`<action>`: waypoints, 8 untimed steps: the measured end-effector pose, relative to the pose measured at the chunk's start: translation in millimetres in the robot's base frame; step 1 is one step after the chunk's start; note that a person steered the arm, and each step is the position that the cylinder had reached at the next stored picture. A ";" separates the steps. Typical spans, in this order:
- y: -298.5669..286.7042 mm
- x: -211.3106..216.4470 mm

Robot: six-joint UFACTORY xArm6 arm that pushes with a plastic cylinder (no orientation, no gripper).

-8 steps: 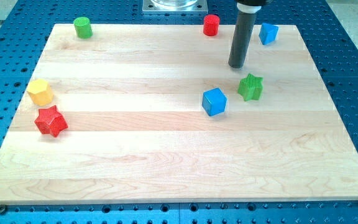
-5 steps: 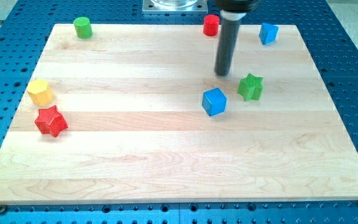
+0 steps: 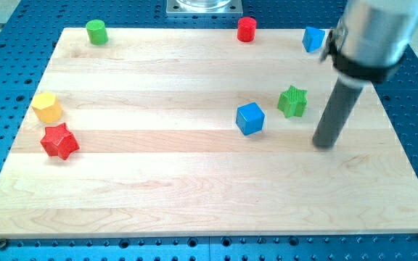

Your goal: Move the arm right beside the green star

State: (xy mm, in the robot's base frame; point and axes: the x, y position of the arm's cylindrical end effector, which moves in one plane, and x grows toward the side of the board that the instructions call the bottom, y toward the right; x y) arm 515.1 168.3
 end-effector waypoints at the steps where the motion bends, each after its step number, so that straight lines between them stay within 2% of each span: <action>1: 42.4 -11.7; 2: 64.7 -69.1; 4: 51.9 -109.8; 5: 64.1 -140.5; 7: 47.3 -142.4; 8: 15.9 -105.7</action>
